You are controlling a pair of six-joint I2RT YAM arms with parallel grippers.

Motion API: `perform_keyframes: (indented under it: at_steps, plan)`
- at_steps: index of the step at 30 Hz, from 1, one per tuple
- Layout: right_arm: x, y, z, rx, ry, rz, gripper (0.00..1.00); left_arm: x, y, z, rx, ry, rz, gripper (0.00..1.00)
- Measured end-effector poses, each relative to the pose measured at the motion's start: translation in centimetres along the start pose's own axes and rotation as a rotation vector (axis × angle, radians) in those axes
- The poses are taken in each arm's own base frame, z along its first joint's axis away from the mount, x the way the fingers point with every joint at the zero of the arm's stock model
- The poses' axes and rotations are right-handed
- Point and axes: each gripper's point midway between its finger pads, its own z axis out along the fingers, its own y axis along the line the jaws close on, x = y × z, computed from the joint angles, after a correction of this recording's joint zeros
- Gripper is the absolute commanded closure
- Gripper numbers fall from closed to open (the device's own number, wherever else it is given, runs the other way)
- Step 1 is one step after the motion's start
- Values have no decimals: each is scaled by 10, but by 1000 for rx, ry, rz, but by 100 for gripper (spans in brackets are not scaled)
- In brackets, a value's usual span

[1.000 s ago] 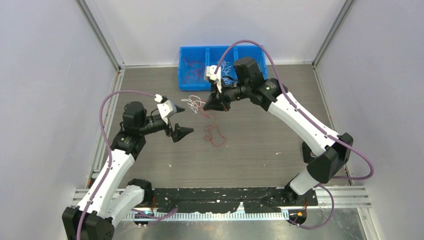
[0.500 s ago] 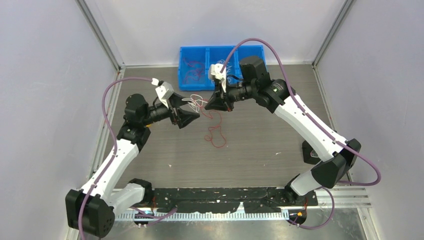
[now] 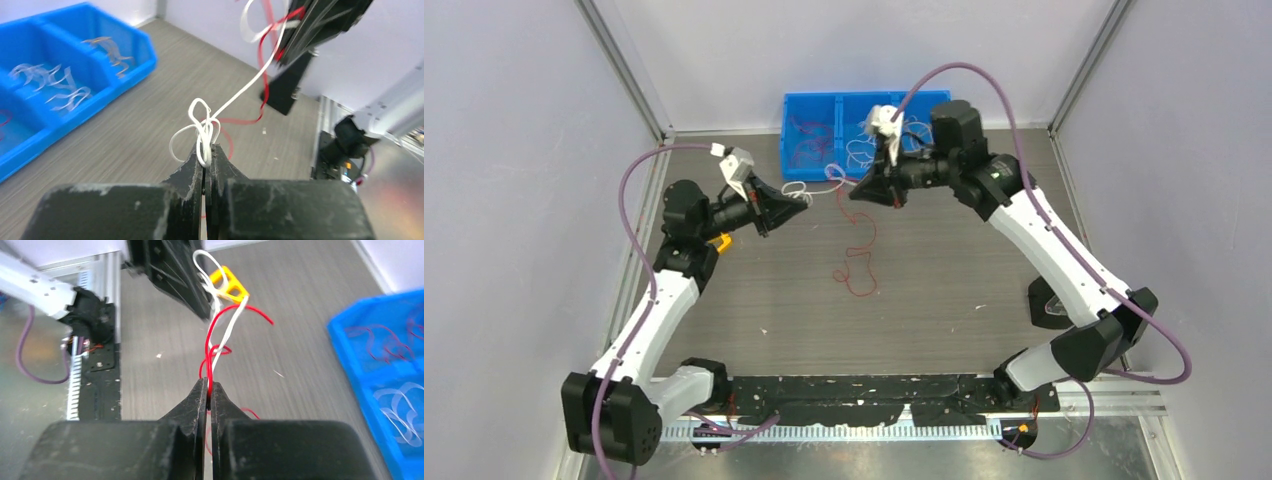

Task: Untangle the cables

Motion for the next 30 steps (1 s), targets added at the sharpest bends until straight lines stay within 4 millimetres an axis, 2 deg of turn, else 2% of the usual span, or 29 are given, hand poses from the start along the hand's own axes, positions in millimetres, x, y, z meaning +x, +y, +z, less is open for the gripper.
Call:
perform_keyframes:
  at_steps: [3, 6, 10, 15, 19, 23, 27, 30]
  plan:
    - [1, -27, -27, 99, -19, 33, 94, 1, 31, -19, -124, 6, -12, 100]
    - [12, -58, -62, 221, -23, 74, 95, 7, 64, -44, -271, 31, -21, 100]
    - [28, -88, -97, 343, -13, 131, 95, -2, 90, -69, -409, 47, -12, 100]
    - [48, -104, -119, 404, 0, 198, 95, -23, 91, -76, -431, 44, 29, 100]
    - [64, -111, -131, 435, 17, 242, 95, -28, 93, -79, -445, 61, 61, 100]
    - [87, -129, -163, 527, 26, 303, 95, -37, 117, -102, -557, 59, 57, 100]
    - [97, -127, -165, 504, 23, 334, 95, -41, 115, -95, -506, 75, 44, 100]
    - [99, -126, -165, 498, 26, 344, 94, -40, 105, -83, -459, 93, 77, 100]
